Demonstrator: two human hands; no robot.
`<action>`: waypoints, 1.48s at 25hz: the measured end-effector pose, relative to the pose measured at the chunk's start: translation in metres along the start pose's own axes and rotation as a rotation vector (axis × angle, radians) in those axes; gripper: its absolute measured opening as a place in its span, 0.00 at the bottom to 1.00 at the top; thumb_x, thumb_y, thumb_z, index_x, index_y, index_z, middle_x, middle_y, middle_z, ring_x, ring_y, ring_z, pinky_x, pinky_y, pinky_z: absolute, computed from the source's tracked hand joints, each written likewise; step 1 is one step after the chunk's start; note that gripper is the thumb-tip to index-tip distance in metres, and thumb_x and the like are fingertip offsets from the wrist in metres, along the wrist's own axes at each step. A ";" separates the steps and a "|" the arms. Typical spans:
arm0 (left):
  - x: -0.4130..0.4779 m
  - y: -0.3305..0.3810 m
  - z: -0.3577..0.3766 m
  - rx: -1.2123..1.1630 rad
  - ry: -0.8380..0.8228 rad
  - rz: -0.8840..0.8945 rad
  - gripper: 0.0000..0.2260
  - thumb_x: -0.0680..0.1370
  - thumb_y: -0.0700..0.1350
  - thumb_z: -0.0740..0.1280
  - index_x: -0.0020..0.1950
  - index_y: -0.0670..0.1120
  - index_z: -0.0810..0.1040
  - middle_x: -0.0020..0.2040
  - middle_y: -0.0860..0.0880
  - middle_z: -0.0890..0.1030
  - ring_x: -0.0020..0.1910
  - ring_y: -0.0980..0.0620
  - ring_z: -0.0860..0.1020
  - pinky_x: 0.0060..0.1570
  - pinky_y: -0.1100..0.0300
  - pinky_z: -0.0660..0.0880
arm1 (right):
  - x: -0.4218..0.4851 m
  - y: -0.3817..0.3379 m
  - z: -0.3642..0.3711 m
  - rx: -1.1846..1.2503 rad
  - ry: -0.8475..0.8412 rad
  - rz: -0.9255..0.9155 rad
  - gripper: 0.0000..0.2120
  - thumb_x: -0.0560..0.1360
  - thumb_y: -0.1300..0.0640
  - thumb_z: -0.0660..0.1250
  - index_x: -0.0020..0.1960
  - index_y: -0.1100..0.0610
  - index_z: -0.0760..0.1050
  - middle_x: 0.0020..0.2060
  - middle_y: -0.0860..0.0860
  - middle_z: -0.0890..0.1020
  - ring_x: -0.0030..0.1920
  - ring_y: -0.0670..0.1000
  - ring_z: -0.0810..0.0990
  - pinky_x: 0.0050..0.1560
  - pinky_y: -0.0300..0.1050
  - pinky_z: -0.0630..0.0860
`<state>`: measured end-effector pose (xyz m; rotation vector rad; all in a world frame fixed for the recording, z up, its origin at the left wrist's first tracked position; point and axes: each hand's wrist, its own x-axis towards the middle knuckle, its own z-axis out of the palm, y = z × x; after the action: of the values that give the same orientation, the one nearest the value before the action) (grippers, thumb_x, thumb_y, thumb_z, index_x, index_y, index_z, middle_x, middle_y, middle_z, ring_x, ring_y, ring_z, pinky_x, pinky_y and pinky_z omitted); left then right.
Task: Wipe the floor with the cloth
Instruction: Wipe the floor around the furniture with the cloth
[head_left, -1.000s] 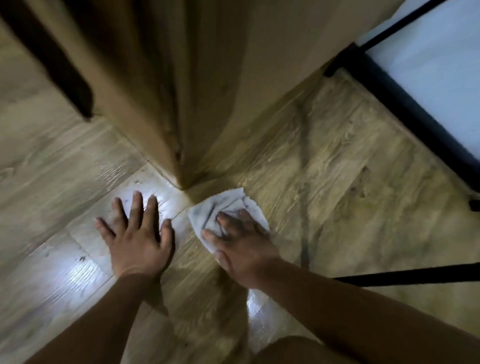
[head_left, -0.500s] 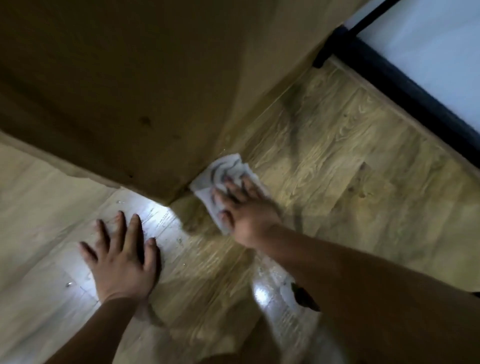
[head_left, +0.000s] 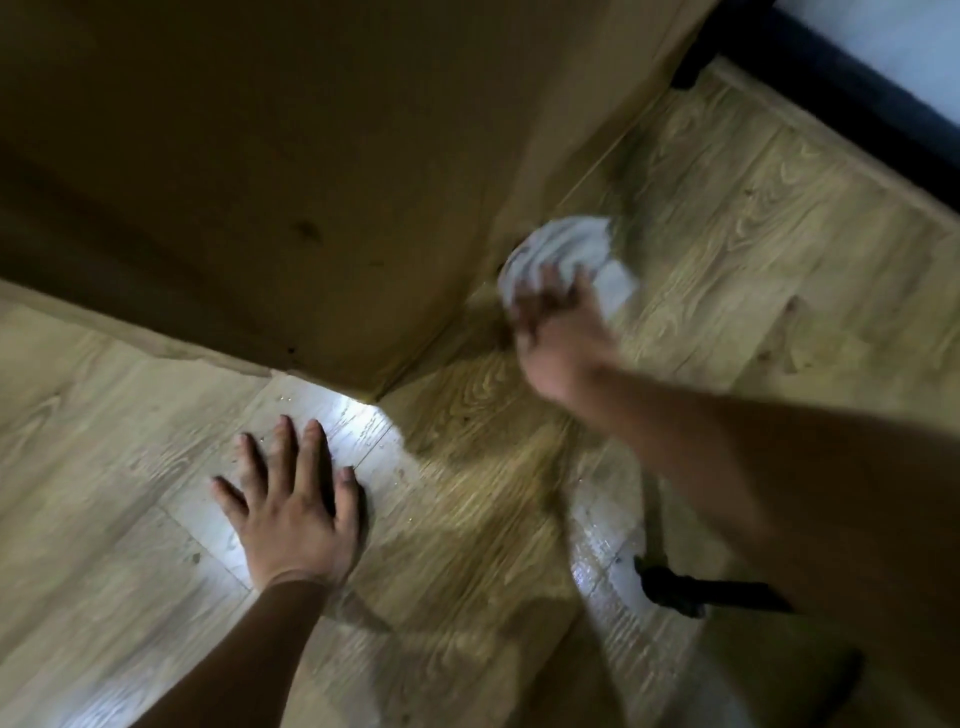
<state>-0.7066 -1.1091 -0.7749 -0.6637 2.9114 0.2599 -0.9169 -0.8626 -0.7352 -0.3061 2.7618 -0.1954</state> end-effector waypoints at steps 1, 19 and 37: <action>-0.001 0.001 -0.001 -0.002 0.000 -0.002 0.30 0.80 0.61 0.49 0.80 0.52 0.60 0.82 0.47 0.56 0.81 0.43 0.44 0.76 0.35 0.41 | -0.033 -0.026 0.018 -0.043 -0.034 -0.123 0.26 0.82 0.46 0.45 0.77 0.52 0.56 0.78 0.54 0.58 0.78 0.59 0.49 0.77 0.59 0.46; 0.010 -0.005 0.015 0.125 0.082 -0.037 0.32 0.78 0.65 0.45 0.75 0.51 0.69 0.74 0.44 0.70 0.75 0.35 0.63 0.71 0.32 0.52 | 0.152 0.188 -0.075 0.042 0.032 0.500 0.25 0.82 0.45 0.49 0.76 0.54 0.56 0.77 0.57 0.57 0.77 0.60 0.53 0.75 0.61 0.49; 0.005 -0.005 0.008 -0.011 0.023 0.017 0.29 0.79 0.63 0.48 0.78 0.53 0.61 0.81 0.46 0.58 0.81 0.41 0.48 0.74 0.36 0.40 | -0.017 0.034 -0.017 0.371 0.169 0.556 0.24 0.82 0.46 0.46 0.78 0.46 0.55 0.79 0.51 0.51 0.78 0.60 0.45 0.76 0.61 0.44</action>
<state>-0.7082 -1.1142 -0.7841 -0.6477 2.9411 0.2717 -0.9135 -0.8242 -0.7201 0.5887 2.7692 -0.5919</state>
